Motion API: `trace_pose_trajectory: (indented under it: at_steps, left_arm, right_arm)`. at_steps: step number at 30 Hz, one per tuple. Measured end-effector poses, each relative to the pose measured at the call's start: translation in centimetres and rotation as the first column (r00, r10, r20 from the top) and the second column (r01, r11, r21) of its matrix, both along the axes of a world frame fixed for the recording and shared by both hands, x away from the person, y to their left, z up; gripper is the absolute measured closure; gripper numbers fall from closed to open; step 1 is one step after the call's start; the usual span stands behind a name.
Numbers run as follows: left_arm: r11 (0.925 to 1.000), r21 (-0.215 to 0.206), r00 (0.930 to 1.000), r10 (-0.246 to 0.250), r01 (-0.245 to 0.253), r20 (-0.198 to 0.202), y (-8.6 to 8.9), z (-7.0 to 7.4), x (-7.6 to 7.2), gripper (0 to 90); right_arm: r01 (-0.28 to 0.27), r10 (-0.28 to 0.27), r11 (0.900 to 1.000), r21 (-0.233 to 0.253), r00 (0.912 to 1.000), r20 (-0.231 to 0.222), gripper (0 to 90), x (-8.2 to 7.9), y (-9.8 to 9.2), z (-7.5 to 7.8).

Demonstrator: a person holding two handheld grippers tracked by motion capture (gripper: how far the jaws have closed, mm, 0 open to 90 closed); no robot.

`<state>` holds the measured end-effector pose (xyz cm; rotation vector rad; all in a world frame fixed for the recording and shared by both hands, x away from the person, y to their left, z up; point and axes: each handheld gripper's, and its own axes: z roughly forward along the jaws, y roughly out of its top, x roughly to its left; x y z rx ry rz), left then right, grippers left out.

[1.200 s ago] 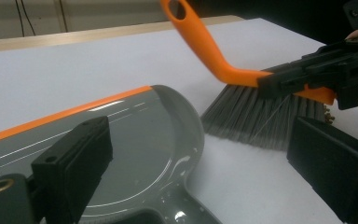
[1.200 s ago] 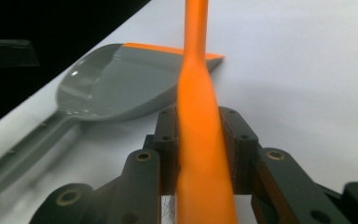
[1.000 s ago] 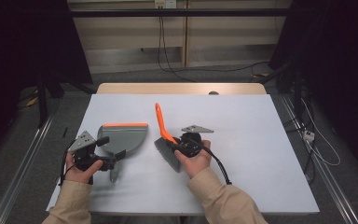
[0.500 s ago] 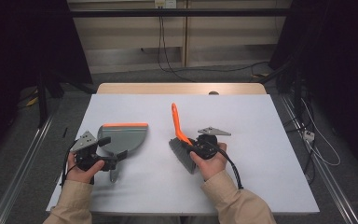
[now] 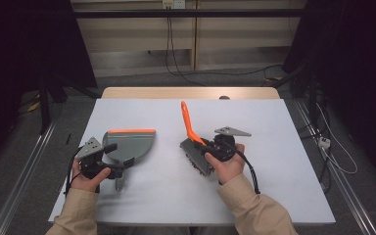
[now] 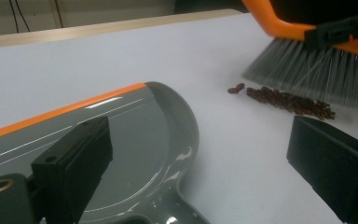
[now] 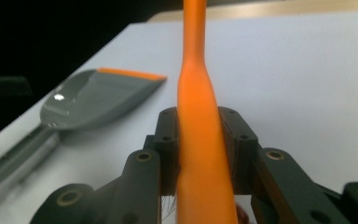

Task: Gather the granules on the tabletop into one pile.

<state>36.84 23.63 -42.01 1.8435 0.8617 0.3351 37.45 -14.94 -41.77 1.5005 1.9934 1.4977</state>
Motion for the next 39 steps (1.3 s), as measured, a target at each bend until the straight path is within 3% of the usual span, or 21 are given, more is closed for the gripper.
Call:
trace_pose_trajectory:
  at_steps: [3,5,7,10,12,13,15,16,18,20,21,23,24,25,26,28,29,31,32,35,39]
  left_arm:
    - [1.0,-0.001,1.0,-0.002,0.002,-0.001,0.0,0.0,0.0,6.7]
    - [1.0,-0.002,1.0,0.0,0.0,-0.002,0.1,0.0,0.0,6.7]
    - [1.0,-0.003,1.0,0.004,-0.004,0.0,0.2,0.0,0.1,6.7]
    - [0.9999,-0.006,0.9999,0.01,-0.01,-0.003,0.4,0.0,0.1,6.7]
    - [0.9999,-0.005,0.9999,0.013,-0.013,-0.004,0.5,0.0,0.2,6.7]
    - [0.9999,-0.005,0.9999,0.015,-0.015,-0.004,0.5,0.0,0.2,6.7]
    - [0.9998,-0.009,0.9998,0.018,-0.018,-0.004,0.6,0.0,0.2,6.6]
    - [0.9998,-0.009,0.9998,0.019,-0.019,-0.006,0.6,0.0,0.2,6.6]
    - [0.9998,-0.007,0.9998,0.021,-0.021,-0.007,0.7,0.0,0.3,6.7]
    - [0.9997,-0.005,0.9997,0.022,-0.022,-0.008,0.7,-0.1,0.3,6.7]
    - [0.9996,-0.008,0.9996,0.025,-0.026,-0.01,0.7,-0.1,0.4,6.7]
    - [0.9995,-0.009,0.9995,0.029,-0.03,-0.01,0.8,-0.1,0.3,6.6]
    - [0.9995,-0.008,0.9995,0.03,-0.03,-0.01,0.8,-0.1,0.3,6.6]
    - [0.9995,-0.005,0.9995,0.031,-0.031,-0.011,0.8,-0.1,0.3,6.7]
    - [0.9995,-0.002,0.9994,0.032,-0.032,-0.01,0.8,-0.1,0.3,6.6]
    - [0.9994,0.0,0.9993,0.035,-0.035,-0.013,0.8,-0.1,0.3,6.6]
    - [0.9993,-0.001,0.9992,0.037,-0.037,-0.013,0.8,-0.1,0.2,6.7]
    - [0.9993,0.0,0.9993,0.036,-0.036,-0.011,0.9,-0.1,0.2,6.6]
    - [0.9992,-0.002,0.9992,0.039,-0.039,-0.012,0.9,-0.1,0.2,6.7]
    - [0.9991,-0.002,0.999,0.042,-0.042,-0.013,0.8,-0.1,0.1,6.7]
    - [0.9994,0.002,0.9993,0.036,-0.035,-0.011,0.7,-0.1,0.1,6.7]
  right_arm:
    - [-0.035,0.035,0.999,-0.013,0.9981,0.051,70.9,1.3,0.1,1.1]
    - [-0.08,0.086,0.994,-0.068,0.9917,0.096,70.9,2.7,0.5,1.6]
    - [-0.128,0.142,0.986,-0.11,0.9819,0.126,70.9,4.3,0.8,1.7]
    - [-0.208,0.236,0.961,-0.183,0.9607,0.147,70.9,6.6,1.2,1.1]
    - [-0.271,0.312,0.934,-0.234,0.9362,0.162,70.9,8.0,1.5,0.2]
    - [-0.305,0.356,0.915,-0.263,0.9188,0.172,70.9,8.6,1.6,-0.3]
    - [-0.338,0.394,0.898,-0.282,0.9035,0.169,70.8,9.4,1.8,-0.9]
    - [-0.361,0.421,0.887,-0.287,0.8878,0.185,70.9,9.8,1.8,-1.1]
    - [-0.424,0.497,0.854,-0.302,0.8377,0.227,70.8,10.5,1.9,-1.3]
    - [-0.456,0.541,0.826,-0.333,0.8066,0.238,70.8,11.0,2.1,-1.5]
    - [-0.487,0.577,0.803,-0.344,0.7806,0.241,70.8,11.2,2.2,-1.6]
    - [-0.514,0.613,0.771,-0.376,0.7597,0.217,70.8,11.4,2.5,-2.1]
    - [-0.543,0.641,0.752,-0.373,0.7354,0.221,70.8,11.4,2.4,-2.3]
    - [-0.555,0.645,0.752,-0.357,0.7315,0.221,70.9,11.3,2.3,-2.5]
    - [-0.572,0.664,0.736,-0.363,0.7147,0.219,70.9,11.1,2.2,-2.5]
    - [-0.59,0.686,0.714,-0.376,0.6962,0.21,70.9,10.8,2.0,-2.3]
    - [-0.609,0.705,0.696,-0.381,0.6797,0.202,70.9,10.5,1.8,-2.2]
    - [-0.624,0.721,0.679,-0.388,0.6663,0.191,71.0,10.0,1.3,-2.1]
    - [-0.632,0.732,0.667,-0.395,0.6544,0.189,71.0,9.7,1.0,-2.0]
    - [-0.641,0.74,0.657,-0.398,0.6485,0.177,70.9,8.8,0.0,-1.9]
    - [-0.638,0.736,0.662,-0.393,0.6528,0.178,71.0,7.6,-1.4,-1.8]
